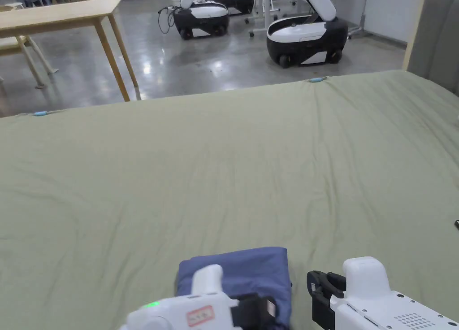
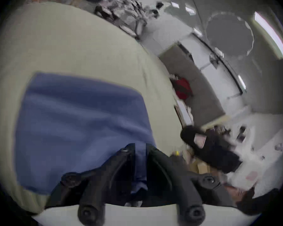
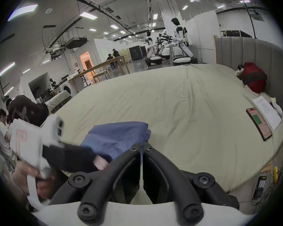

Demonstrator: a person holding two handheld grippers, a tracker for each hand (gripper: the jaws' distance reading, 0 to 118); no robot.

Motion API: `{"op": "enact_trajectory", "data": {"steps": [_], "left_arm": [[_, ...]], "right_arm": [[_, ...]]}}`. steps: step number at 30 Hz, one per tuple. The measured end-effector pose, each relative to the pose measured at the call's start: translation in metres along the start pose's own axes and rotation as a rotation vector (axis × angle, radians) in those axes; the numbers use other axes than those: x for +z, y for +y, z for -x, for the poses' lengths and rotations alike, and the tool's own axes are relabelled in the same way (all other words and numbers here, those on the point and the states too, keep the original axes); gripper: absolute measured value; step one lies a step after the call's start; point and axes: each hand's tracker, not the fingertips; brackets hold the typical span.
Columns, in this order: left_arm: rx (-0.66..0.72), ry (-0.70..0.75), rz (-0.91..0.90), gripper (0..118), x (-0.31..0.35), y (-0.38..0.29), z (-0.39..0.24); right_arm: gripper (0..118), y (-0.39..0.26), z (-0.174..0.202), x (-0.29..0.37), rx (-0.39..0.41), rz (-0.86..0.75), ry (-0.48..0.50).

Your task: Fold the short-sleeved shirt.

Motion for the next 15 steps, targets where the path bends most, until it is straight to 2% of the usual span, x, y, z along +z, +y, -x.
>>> {"op": "enact_trajectory", "data": {"steps": [2,4,6,8,12,15], "left_arm": [[-0.072,-0.021,0.070,15,-0.023,-0.010,-0.013],[-0.076,-0.014,0.117,15,-0.037,-0.014,-0.017],[-0.077,0.024,0.078,15,-0.037,-0.010,-0.011],[-0.068,0.032,0.039,15,-0.019,-0.006,-0.008],[-0.053,0.043,-0.098,15,0.048,0.000,0.009],[-0.001,0.079,-0.214,15,0.094,-0.003,0.032]], "right_arm": [[4,0.001,-0.002,0.003,0.002,-0.005,-0.006],[4,0.001,-0.006,0.005,-0.003,-0.005,-0.010],[4,0.001,-0.007,0.003,0.000,0.007,-0.017],[4,0.002,-0.005,-0.003,0.000,0.021,-0.008],[4,0.006,0.011,-0.040,-0.011,0.058,0.113],[4,0.001,0.017,-0.071,-0.053,0.098,0.181]]}}
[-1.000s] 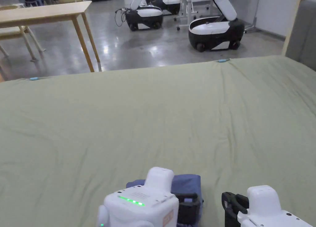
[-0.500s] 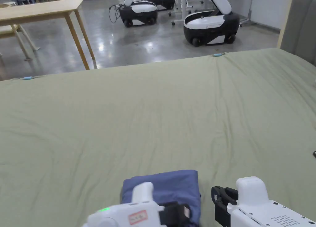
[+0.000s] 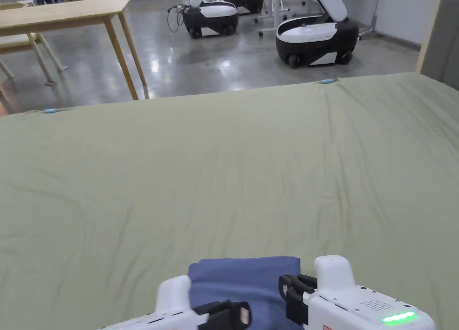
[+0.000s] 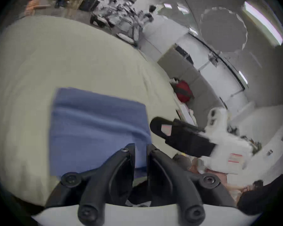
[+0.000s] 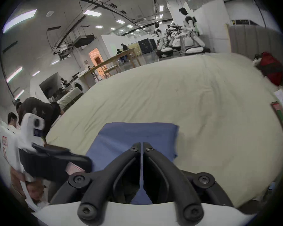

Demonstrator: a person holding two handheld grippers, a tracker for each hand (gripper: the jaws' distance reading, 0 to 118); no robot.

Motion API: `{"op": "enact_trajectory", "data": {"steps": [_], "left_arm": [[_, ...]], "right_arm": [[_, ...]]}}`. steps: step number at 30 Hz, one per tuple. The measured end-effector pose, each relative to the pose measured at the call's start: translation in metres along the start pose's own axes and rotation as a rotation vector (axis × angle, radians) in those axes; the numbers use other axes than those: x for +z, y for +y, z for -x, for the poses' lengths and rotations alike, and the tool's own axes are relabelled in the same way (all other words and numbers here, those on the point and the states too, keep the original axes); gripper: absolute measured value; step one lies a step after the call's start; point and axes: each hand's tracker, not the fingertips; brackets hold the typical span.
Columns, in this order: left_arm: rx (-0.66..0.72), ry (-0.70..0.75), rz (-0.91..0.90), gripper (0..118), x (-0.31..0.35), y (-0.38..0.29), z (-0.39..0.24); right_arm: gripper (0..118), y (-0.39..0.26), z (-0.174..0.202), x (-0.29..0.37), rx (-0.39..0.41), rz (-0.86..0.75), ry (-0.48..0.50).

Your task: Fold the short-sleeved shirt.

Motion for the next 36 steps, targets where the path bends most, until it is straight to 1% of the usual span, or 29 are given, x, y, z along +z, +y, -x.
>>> {"op": "enact_trajectory", "data": {"steps": [1,2,3,4,5,6,7,9,10,12,14,16,17,18,19,20,22,24,26,27,28,30,31,32,34,36], "left_arm": [[0.035,0.010,-0.040,17,0.013,0.000,0.016],[0.078,0.028,-0.072,34,0.025,0.000,0.033],[0.125,0.044,-0.071,84,0.031,-0.001,0.045],[0.178,0.053,-0.069,110,0.037,-0.003,0.060],[0.233,0.040,-0.117,117,0.045,-0.006,0.078],[0.281,0.005,-0.129,117,0.048,-0.007,0.093],[0.330,-0.024,-0.138,117,0.047,-0.008,0.108],[0.419,-0.086,-0.137,117,0.040,-0.011,0.128],[0.472,-0.143,-0.119,117,0.031,-0.013,0.139],[0.556,-0.233,-0.081,117,0.004,-0.019,0.128],[0.543,-0.388,-0.112,117,-0.022,-0.023,0.123],[0.554,-0.385,-0.085,114,-0.044,-0.019,0.115],[0.568,-0.379,-0.108,102,-0.056,-0.020,0.107],[0.580,-0.360,-0.126,50,-0.062,-0.021,0.102],[0.610,-0.225,-0.100,20,-0.074,-0.022,0.100],[0.613,-0.134,-0.056,20,-0.083,-0.026,0.099],[0.614,-0.205,-0.117,20,-0.077,-0.027,0.098],[0.600,-0.174,-0.103,20,-0.059,-0.015,0.093],[0.538,-0.136,-0.113,20,-0.039,-0.004,0.099],[0.512,-0.109,-0.130,20,-0.023,0.004,0.083],[0.486,-0.073,-0.153,20,-0.004,0.012,0.085],[0.441,-0.016,-0.192,20,0.040,0.028,0.108],[0.416,0.022,-0.214,20,0.059,0.038,0.154],[0.378,0.066,-0.220,20,0.083,0.048,0.171],[0.299,0.163,-0.219,20,0.131,0.069,0.199],[0.241,0.282,-0.193,20,0.187,0.098,0.247]], "right_arm": [[4,-0.003,-0.001,-0.011,-0.023,0.019,0.043],[4,-0.008,-0.005,-0.019,-0.068,0.044,0.096],[4,-0.011,-0.008,-0.025,-0.097,0.067,0.116],[4,-0.016,-0.012,-0.031,-0.109,0.084,0.111],[4,-0.020,-0.016,-0.034,-0.090,0.091,0.066],[4,-0.023,-0.020,-0.037,-0.081,0.097,0.013],[4,-0.024,-0.025,-0.038,-0.091,0.104,-0.016],[4,-0.023,-0.035,-0.037,-0.166,0.096,0.021],[4,-0.021,-0.038,-0.037,-0.196,0.100,0.037],[4,-0.018,-0.037,-0.037,-0.160,0.093,0.014],[4,-0.016,-0.039,-0.037,-0.143,0.090,0.015],[4,-0.016,-0.040,-0.036,-0.142,0.086,0.015],[4,-0.016,-0.040,-0.034,-0.143,0.082,0.015],[4,-0.016,-0.040,-0.032,-0.144,0.080,0.012],[4,-0.016,-0.039,-0.030,-0.144,0.077,0.005],[4,-0.016,-0.039,-0.028,-0.141,0.073,-0.005],[4,-0.015,-0.039,-0.021,-0.128,0.066,-0.023],[4,-0.013,-0.038,-0.013,-0.118,0.061,-0.032],[4,-0.009,-0.034,-0.006,-0.113,0.053,-0.038],[4,-0.008,-0.032,-0.005,-0.113,0.052,-0.042],[4,-0.006,-0.028,-0.004,-0.112,0.050,-0.050],[4,-0.004,-0.023,-0.007,-0.095,0.051,-0.054],[4,-0.002,-0.017,-0.009,-0.084,0.051,-0.057],[4,0.000,-0.011,-0.012,-0.072,0.052,-0.058],[4,0.009,0.013,-0.011,-0.038,0.069,-0.068],[4,0.012,0.030,-0.018,-0.004,0.083,-0.070]]}}
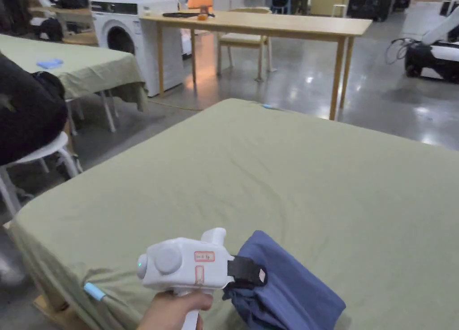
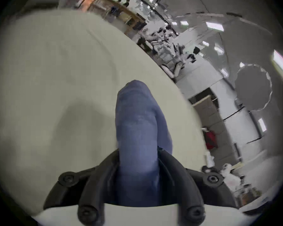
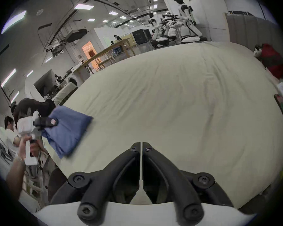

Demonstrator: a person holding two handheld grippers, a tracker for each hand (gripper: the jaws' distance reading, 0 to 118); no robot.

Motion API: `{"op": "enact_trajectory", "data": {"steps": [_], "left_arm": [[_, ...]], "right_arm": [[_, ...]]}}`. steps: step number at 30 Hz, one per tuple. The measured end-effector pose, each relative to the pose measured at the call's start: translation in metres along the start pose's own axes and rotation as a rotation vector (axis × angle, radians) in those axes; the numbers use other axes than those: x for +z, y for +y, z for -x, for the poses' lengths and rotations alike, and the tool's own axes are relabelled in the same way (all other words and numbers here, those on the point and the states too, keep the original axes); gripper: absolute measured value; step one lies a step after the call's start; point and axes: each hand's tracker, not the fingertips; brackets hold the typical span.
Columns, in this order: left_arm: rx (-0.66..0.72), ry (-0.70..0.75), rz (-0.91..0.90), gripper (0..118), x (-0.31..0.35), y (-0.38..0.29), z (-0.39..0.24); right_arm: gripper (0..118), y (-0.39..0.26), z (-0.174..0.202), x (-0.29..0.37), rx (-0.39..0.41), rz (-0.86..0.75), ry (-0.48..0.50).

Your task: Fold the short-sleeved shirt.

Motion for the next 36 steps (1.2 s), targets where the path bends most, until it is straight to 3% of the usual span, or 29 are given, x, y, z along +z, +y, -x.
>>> {"op": "enact_trajectory", "data": {"steps": [5,9,11,12,14,15,16,18,22,23,24,25,28,31,36], "left_arm": [[-0.141,0.231,0.040,20,0.065,0.092,0.099],[0.122,0.242,-0.015,20,0.089,0.103,0.167],[0.121,0.218,-0.041,20,0.093,0.095,0.173],[0.109,0.196,-0.053,31,0.094,0.089,0.176],[0.110,0.225,-0.080,92,0.101,0.081,0.181],[0.096,0.236,-0.089,103,0.104,0.079,0.186],[0.071,0.210,-0.135,102,0.116,0.075,0.191],[0.100,0.319,-0.200,101,0.142,0.071,0.196],[0.059,0.395,-0.356,89,0.183,0.067,0.164],[0.012,0.398,-0.395,76,0.188,0.066,0.143],[-0.056,0.435,-0.410,25,0.186,0.068,0.116],[-0.114,0.469,-0.432,0,0.184,0.067,0.089],[-0.268,0.353,-0.504,0,0.169,0.068,0.000],[-0.461,0.357,-0.662,0,0.148,0.044,-0.093],[-0.582,0.246,-0.763,0,0.098,0.017,-0.234]], "right_arm": [[4,-0.005,0.034,-0.010,0.039,0.009,0.018],[4,-0.015,0.062,-0.017,0.044,0.027,0.024],[4,-0.019,0.075,-0.017,0.054,0.042,0.022],[4,-0.020,0.078,-0.017,0.059,0.045,0.021],[4,-0.015,0.064,-0.018,0.069,0.058,0.022],[4,-0.015,0.065,-0.017,0.074,0.058,0.020],[4,-0.014,0.066,-0.015,0.080,0.056,0.018],[4,-0.010,0.064,-0.010,0.091,0.048,0.018],[4,-0.005,0.051,0.001,0.098,0.019,0.017],[4,-0.001,0.047,0.006,0.100,0.004,0.010],[4,0.004,0.043,0.010,0.100,-0.012,0.002],[4,0.011,0.035,0.013,0.099,-0.036,-0.011],[4,0.046,0.026,0.032,0.117,-0.132,-0.080],[4,0.095,0.036,0.071,0.144,-0.303,-0.121],[5,0.162,0.054,0.128,0.227,-0.524,-0.142]]}}
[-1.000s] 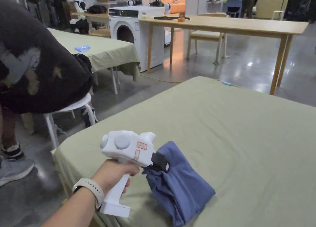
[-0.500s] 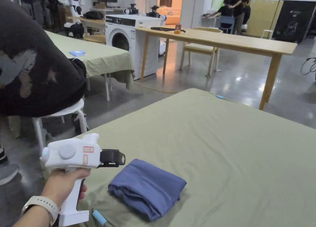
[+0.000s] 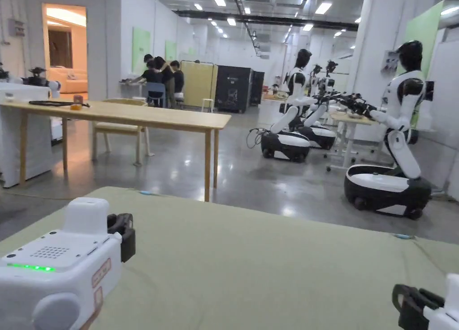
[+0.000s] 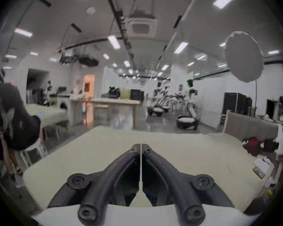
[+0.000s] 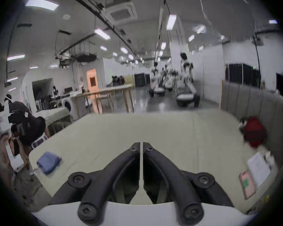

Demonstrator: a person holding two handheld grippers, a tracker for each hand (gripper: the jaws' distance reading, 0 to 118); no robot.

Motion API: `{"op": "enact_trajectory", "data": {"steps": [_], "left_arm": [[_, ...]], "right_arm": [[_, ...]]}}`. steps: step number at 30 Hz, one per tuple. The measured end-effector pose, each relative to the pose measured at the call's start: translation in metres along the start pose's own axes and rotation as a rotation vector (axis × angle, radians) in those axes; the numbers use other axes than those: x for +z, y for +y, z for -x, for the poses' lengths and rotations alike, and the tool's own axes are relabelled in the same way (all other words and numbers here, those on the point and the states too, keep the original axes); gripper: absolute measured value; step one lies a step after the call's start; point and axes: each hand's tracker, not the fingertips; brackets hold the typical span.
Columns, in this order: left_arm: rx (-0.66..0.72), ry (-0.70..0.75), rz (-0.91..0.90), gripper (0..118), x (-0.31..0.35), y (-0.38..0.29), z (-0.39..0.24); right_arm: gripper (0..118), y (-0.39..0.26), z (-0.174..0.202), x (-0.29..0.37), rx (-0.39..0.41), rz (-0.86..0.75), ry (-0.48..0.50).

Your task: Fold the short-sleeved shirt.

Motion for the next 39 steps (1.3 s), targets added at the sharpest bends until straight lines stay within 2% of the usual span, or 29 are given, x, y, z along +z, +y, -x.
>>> {"op": "enact_trajectory", "data": {"steps": [2,3,5,7,8,10,13,16,18,20,22,23,24,25,26,28,32,34,39], "left_arm": [[-0.089,0.049,-0.006,0,-0.020,0.000,-0.046],[-0.136,0.069,0.058,0,-0.029,0.003,-0.072],[-0.139,0.026,0.146,0,-0.024,0.001,-0.110],[-0.067,-0.083,0.102,0,-0.006,-0.006,-0.127],[-0.037,-0.085,0.085,0,0.000,-0.011,-0.137],[-0.063,-0.074,0.107,0,0.002,-0.011,-0.152],[-0.155,-0.062,0.107,0,0.006,-0.004,-0.163],[-0.091,-0.085,0.103,3,0.009,0.004,-0.159],[-0.065,-0.094,0.095,13,0.010,0.006,-0.157],[-0.070,-0.082,0.099,30,0.011,0.009,-0.154],[-0.080,-0.080,0.107,47,0.013,0.009,-0.154],[-0.084,-0.076,0.107,59,0.013,0.008,-0.154],[-0.089,-0.074,0.103,78,0.015,0.007,-0.155],[-0.096,-0.072,0.093,87,0.018,0.007,-0.155],[-0.099,-0.070,0.086,93,0.019,0.008,-0.155],[-0.101,-0.068,0.085,116,0.018,0.008,-0.155],[-0.088,-0.078,0.054,118,0.024,0.007,-0.156],[-0.090,-0.078,0.056,118,0.024,0.006,-0.157],[-0.095,-0.087,0.065,118,0.021,0.004,-0.161]], "right_arm": [[7,0.023,0.002,0.002,0.036,-0.049,-0.021],[9,0.030,0.003,0.002,0.068,-0.070,-0.049],[10,0.034,0.005,0.008,0.131,-0.109,-0.106],[10,0.031,0.002,0.018,0.123,-0.117,-0.111],[10,0.030,-0.001,0.020,0.100,-0.124,-0.096],[11,0.028,-0.005,0.019,0.086,-0.120,-0.061],[12,0.021,-0.004,0.019,0.089,-0.130,-0.091],[14,0.017,-0.002,0.019,0.079,-0.124,-0.073],[18,0.014,0.002,0.018,0.085,-0.118,-0.073],[24,0.012,0.005,0.020,0.086,-0.117,-0.075],[46,0.011,0.006,0.020,0.074,-0.116,-0.055],[65,0.010,0.006,0.021,0.067,-0.115,-0.046],[88,0.009,0.007,0.021,0.065,-0.115,-0.045],[100,0.009,0.007,0.021,0.067,-0.119,-0.043],[107,0.009,0.008,0.021,0.070,-0.125,-0.044],[112,0.010,0.011,0.024,0.085,-0.148,-0.063],[118,0.013,0.015,0.028,0.101,-0.161,-0.071],[118,0.015,0.016,0.029,0.108,-0.128,0.003],[118,0.020,0.016,0.035,0.027,-0.100,0.090]]}}
